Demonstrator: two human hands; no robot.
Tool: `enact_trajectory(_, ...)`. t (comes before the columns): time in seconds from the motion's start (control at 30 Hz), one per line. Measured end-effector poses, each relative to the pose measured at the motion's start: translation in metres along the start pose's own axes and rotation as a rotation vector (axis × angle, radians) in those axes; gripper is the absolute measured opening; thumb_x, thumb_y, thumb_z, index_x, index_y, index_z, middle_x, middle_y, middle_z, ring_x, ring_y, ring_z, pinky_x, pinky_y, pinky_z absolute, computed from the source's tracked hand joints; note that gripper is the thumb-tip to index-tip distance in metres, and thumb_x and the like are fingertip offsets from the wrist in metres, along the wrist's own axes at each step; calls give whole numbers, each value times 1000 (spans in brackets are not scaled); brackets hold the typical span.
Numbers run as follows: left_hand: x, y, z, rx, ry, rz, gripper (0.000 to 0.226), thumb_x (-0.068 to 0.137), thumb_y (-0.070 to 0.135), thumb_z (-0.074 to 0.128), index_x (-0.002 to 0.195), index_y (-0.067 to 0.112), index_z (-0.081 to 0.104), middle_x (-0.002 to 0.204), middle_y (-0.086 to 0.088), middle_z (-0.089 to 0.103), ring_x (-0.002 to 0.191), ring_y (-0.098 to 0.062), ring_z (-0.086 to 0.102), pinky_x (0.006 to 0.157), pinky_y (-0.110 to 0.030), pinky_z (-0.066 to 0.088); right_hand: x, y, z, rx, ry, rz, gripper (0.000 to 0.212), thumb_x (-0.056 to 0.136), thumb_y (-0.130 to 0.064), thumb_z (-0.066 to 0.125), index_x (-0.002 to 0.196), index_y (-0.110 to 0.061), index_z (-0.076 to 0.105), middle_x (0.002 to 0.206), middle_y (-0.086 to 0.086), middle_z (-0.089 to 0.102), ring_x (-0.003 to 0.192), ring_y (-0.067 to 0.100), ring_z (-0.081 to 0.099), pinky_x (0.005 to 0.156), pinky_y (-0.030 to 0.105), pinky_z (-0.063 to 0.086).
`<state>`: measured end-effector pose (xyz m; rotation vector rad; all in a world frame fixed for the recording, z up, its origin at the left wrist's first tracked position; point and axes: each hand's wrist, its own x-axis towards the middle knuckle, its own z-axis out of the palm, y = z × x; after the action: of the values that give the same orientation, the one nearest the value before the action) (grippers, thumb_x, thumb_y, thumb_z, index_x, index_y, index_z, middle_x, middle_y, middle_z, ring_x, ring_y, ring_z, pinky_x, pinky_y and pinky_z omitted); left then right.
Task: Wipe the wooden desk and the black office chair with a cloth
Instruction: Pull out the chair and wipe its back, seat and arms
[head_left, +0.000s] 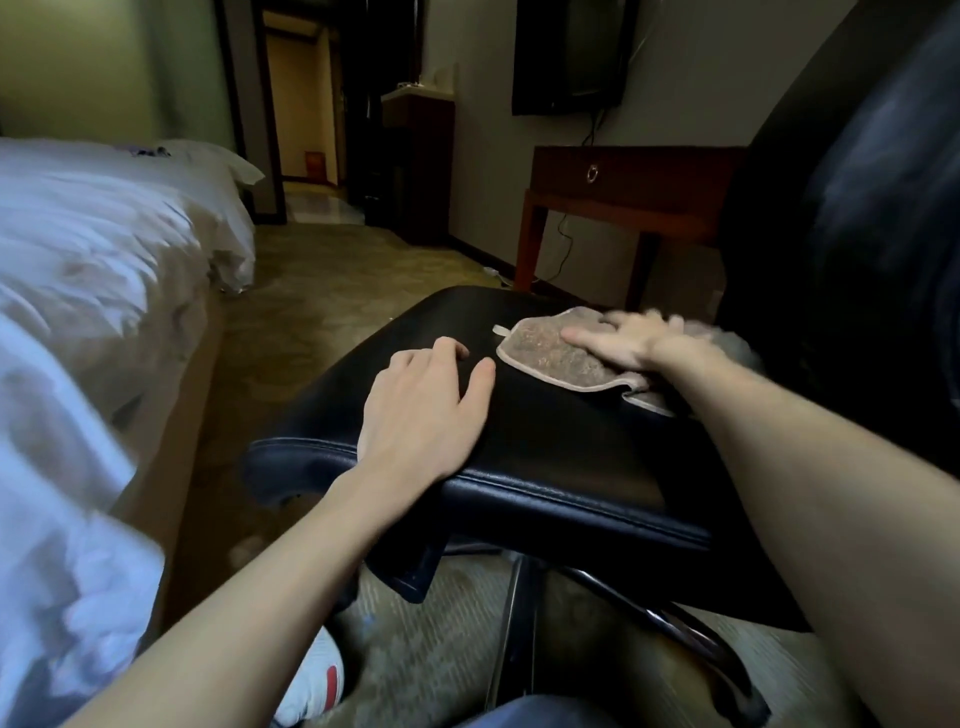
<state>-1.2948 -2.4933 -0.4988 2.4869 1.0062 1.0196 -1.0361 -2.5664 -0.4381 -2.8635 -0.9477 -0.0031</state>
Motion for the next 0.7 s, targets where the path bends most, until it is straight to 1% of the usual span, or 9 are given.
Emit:
enact_trajectory(0.03,0,-1,0,2,-7,-7,46,103,57,38,128,24,59,125,-6,67,127,-27,52,96,-42,42,1,2,10,-10,-13,16,104,72,-101,26,158,-43,27,167,12,24,153,42,16,117,75,6)
enact_trajectory(0.1,1,-1,-1,4,-15,-10,45,104,56,38,129,24,58,125,-6,67,127,-28,52,97,-43,42,0,6,19,-15,42,-1,99,74,-98,24,156,-42,32,160,12,35,148,41,25,116,73,13)
enact_trajectory(0.2,1,-2,-2,11,-28,-19,45,104,54,39,130,22,58,125,-8,66,127,-30,51,97,-44,42,-13,9,17,-1,96,-63,93,72,-87,27,153,-42,37,153,11,45,142,39,34,111,67,25)
enact_trajectory(0.37,4,-4,-4,6,-49,-36,50,104,56,36,131,20,56,125,-11,66,127,-32,52,94,-45,42,-69,4,18,56,166,-171,76,74,-75,35,137,-39,54,138,11,58,130,38,45,104,62,34)
enact_trajectory(0.47,7,-2,-6,-130,-50,-124,59,101,65,30,131,22,56,124,-10,67,119,-34,57,90,-43,39,-119,0,14,178,158,-322,54,73,-72,43,108,-36,64,116,6,70,116,35,57,95,50,46)
enact_trajectory(0.53,8,-2,-9,-306,-42,-216,66,95,74,23,128,27,55,124,-5,67,114,-31,59,93,-42,38,-157,-6,11,311,143,-461,46,68,-70,45,86,-31,62,95,-2,72,100,26,63,89,43,51)
enact_trajectory(0.57,9,-3,-11,-393,-35,-254,69,92,77,20,127,29,54,125,-1,67,113,-28,59,96,-43,39,-176,-10,10,385,126,-536,43,67,-69,46,80,-31,62,87,-6,70,93,20,63,86,40,50)
enact_trajectory(0.63,7,-6,-15,-528,-11,-306,70,91,80,21,128,30,54,128,4,67,114,-23,59,97,-43,38,-208,-15,11,497,83,-692,41,68,-62,50,76,-25,66,78,-6,67,82,12,62,81,36,48)
enact_trajectory(0.7,6,-7,-21,-586,34,-327,63,95,78,26,124,30,56,126,5,68,115,-23,59,98,-43,38,-225,-17,5,525,62,-808,37,73,-52,54,75,-17,67,76,-1,66,78,12,62,80,36,47)
